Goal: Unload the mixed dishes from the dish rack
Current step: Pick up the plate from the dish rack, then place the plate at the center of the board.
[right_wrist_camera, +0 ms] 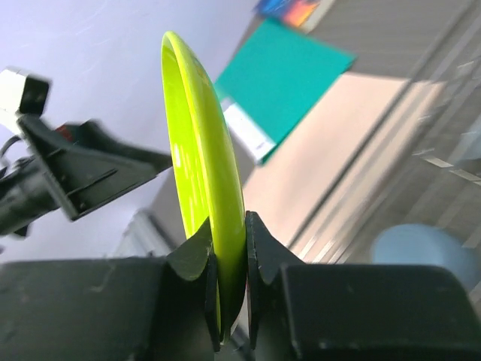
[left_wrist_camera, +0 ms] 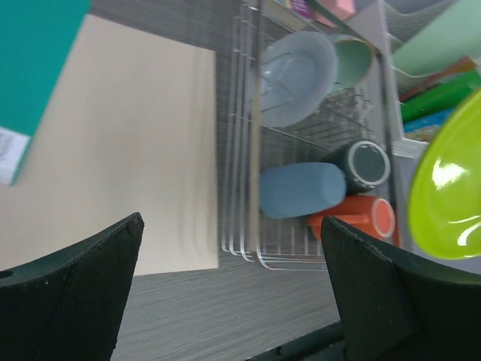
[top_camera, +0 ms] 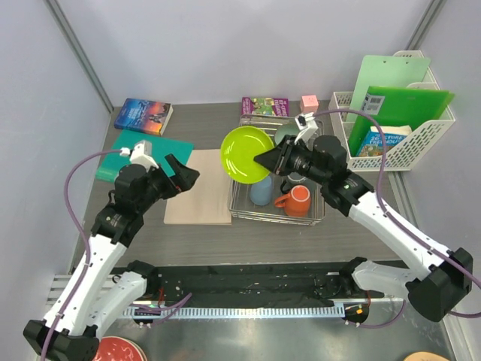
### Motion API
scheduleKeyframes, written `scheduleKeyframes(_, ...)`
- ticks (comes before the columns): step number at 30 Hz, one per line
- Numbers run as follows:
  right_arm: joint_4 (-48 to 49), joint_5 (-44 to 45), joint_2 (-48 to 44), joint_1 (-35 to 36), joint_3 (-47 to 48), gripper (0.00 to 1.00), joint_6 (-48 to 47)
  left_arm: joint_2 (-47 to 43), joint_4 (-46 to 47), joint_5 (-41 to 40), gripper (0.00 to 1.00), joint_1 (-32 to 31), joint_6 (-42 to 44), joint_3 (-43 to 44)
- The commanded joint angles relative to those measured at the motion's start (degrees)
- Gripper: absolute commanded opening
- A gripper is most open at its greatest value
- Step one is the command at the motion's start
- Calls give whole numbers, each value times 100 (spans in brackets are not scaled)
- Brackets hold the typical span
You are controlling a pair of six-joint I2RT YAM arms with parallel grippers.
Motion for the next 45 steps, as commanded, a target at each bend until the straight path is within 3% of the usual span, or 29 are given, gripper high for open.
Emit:
scheduleKeyframes(1,1831,-1605,223,8,-267,1,1105,96,1144,1316,100,-13,-170,43)
scheduleKeyframes(16,2835,-1959,944,236,-469,1,1687,184,2041,1915,100,-13,-521,-176)
scheduleKeyframes(18,2967,-2011,1102,359,-400,1,1775,237,2173,2047,96,-13,-556,-255)
scheduleKeyframes(19,2976,-2020,1155,394,-364,1,1767,255,2217,2091,92,-13,-591,-282)
scheduleKeyframes(22,2933,-2020,1313,517,-276,1,1723,272,2323,2188,68,-13,-592,-334)
scheduleKeyframes(23,2897,-2012,1322,526,-267,1,1696,272,2323,2170,53,-13,-566,-335)
scheduleKeyframes(25,2766,-1968,1314,535,-250,1,1600,255,2288,2162,40,-13,-522,-335)
scheduleKeyframes(26,2704,-1942,1287,553,-250,1,1547,263,2253,2127,26,-13,-487,-326)
scheduleKeyframes(29,2344,-1801,1226,562,-215,2,1310,333,2017,1907,0,-13,-442,-238)
scheduleKeyframes(30,2117,-1740,1208,562,-188,6,1240,360,1937,1820,0,-13,-442,-194)
scheduleKeyframes(33,1451,-1310,1068,562,-118,57,871,561,1656,1617,0,-13,-372,-1)
scheduleKeyframes(34,1212,-1134,980,570,-83,82,731,615,1577,1434,0,-13,-363,60)
scheduleKeyframes(36,538,-548,848,562,48,99,344,746,1392,1222,0,-13,-354,236)
scheduleKeyframes(42,-564,1446,-13,562,93,100,-368,1369,1093,221,0,258,-460,798)
scheduleKeyframes(45,-793,1959,-434,562,-12,100,-614,1721,925,-272,0,722,-600,1036)
